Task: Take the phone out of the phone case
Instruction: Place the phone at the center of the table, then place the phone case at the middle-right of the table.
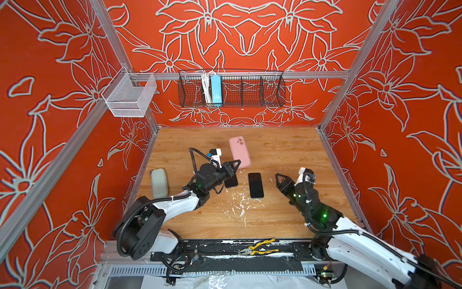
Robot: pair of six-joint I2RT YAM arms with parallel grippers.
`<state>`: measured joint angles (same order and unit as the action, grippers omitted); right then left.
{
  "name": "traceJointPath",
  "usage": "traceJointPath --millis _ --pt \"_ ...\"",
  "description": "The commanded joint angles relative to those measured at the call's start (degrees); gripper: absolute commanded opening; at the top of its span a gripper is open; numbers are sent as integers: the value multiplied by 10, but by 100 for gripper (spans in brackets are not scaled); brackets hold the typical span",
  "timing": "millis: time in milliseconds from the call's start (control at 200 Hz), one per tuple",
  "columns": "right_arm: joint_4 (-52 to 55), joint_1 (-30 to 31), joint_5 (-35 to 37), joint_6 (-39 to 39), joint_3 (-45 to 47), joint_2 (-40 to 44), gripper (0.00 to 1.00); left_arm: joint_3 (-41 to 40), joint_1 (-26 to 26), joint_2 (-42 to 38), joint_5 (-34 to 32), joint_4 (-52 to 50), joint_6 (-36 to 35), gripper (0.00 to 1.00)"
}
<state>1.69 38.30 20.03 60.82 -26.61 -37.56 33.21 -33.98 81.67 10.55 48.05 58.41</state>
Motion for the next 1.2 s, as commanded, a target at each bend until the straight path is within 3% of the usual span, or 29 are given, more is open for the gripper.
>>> traceJointPath --millis 0,185,290,385,555,766,1131,1196 --pt "104 -27 -32 -79 -35 29 58 37 -45 23 -53 26 22 0" --pt "137 -36 -56 -128 -98 9 67 86 -104 106 -72 46 53 0" --pt "144 -40 -56 -152 -126 1 83 109 -122 163 -66 78 84 0" --pt "154 -43 -58 -173 -152 -6 88 131 -138 199 -68 83 93 0" --pt "156 -47 -70 -196 -174 -13 91 177 -161 235 -69 44 93 0" --pt "150 -52 -66 -194 -164 -2 92 198 -166 290 -59 52 146 0" --pt "148 -59 -63 -189 -151 4 92 224 -188 324 -58 19 157 0" --pt "147 -60 -65 -188 -150 4 92 227 -193 332 -60 16 167 4"
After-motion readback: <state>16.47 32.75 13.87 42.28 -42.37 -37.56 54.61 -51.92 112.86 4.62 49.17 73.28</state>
